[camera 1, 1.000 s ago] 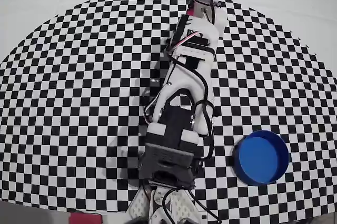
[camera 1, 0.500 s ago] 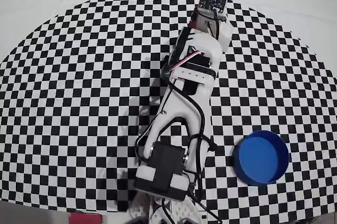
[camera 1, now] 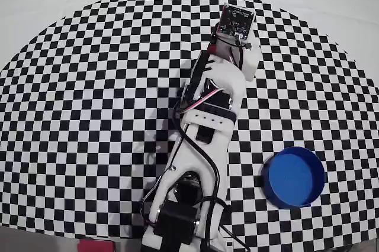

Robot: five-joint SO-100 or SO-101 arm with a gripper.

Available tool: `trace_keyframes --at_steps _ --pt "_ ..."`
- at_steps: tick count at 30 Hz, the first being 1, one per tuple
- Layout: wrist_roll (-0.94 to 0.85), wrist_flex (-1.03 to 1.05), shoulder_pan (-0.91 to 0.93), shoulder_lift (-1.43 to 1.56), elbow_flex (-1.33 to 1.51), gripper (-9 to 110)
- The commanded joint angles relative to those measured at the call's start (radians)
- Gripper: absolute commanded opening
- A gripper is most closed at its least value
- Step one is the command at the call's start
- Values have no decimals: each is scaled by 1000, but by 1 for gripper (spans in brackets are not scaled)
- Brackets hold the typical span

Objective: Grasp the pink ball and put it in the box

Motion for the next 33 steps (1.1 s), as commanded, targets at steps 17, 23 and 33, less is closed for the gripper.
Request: trace_keyframes --at_steps 17,23,33 --pt "2 -12 77 474 377 0" --pt "2 -12 104 566 468 0" --pt "2 -9 202 653 584 0"
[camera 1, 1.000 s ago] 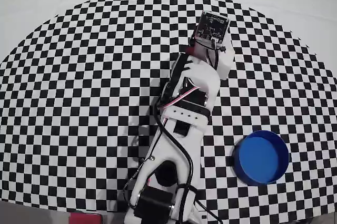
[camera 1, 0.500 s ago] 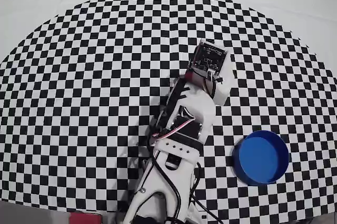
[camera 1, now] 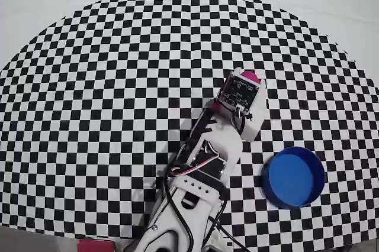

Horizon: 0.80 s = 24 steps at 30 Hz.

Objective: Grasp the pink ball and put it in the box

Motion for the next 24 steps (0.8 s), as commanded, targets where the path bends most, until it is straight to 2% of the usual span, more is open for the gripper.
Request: trace_keyframes --at_steps 1,24 --pt "2 -9 34 23 -2 0" --pt "-5 -11 402 71 -5 0"
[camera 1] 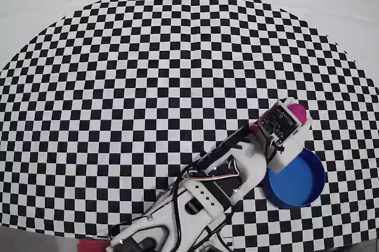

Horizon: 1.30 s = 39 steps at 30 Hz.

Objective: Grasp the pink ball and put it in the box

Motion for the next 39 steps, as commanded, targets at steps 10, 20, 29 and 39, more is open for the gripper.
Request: trace_keyframes --at_steps 10,20,29,39 --pt "-5 -9 95 40 -8 0" --pt "-5 -9 158 51 6 0" --pt "-5 -9 216 60 18 0" --pt "2 -9 291 87 55 0"
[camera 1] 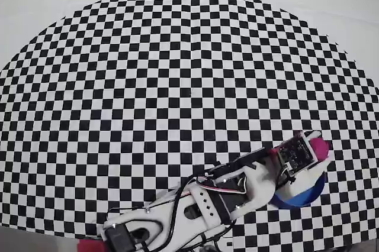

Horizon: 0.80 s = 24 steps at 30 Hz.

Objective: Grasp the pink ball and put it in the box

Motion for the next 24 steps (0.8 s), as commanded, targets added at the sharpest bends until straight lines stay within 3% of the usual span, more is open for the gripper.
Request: trace_keyframes --at_steps 1,24 --pt "2 -9 28 26 2 0" --pt "6 107 87 5 12 0"
